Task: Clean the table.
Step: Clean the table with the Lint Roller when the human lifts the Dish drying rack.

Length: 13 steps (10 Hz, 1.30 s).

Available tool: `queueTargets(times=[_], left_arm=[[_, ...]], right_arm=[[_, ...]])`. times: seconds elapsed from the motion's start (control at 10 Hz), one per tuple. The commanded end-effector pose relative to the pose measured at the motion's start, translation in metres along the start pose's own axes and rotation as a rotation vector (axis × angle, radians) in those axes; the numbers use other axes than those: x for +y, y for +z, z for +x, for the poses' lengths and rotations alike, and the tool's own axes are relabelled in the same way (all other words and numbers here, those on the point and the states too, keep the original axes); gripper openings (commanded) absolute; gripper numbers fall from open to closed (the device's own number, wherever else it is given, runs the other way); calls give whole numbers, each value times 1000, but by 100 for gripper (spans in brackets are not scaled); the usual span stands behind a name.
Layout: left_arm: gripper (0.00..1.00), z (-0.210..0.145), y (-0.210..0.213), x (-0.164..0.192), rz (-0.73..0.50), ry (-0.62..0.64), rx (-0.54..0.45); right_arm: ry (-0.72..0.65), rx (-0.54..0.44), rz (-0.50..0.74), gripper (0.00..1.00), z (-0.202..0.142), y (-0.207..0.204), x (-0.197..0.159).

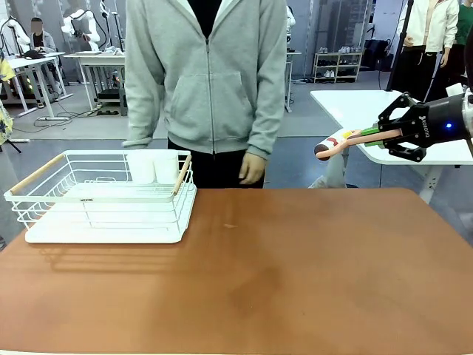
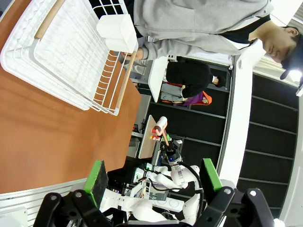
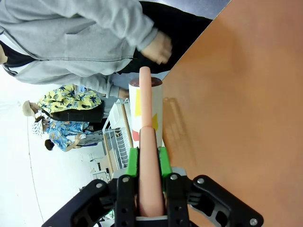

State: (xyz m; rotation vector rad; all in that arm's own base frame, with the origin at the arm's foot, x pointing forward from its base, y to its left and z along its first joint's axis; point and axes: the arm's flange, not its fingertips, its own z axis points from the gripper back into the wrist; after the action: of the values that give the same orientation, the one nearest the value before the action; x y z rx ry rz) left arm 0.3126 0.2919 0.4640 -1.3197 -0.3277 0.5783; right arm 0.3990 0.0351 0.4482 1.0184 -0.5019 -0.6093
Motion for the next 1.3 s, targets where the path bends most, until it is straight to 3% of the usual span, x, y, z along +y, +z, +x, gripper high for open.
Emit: queueTargets(times=[0.0, 1.2], left_arm=[[100, -1, 3, 0, -4, -2, -1], [100, -1, 3, 0, -4, -2, -1]], right_arm=[[1, 1, 0, 0, -1, 0, 0], [1, 1, 0, 0, -1, 0, 0]])
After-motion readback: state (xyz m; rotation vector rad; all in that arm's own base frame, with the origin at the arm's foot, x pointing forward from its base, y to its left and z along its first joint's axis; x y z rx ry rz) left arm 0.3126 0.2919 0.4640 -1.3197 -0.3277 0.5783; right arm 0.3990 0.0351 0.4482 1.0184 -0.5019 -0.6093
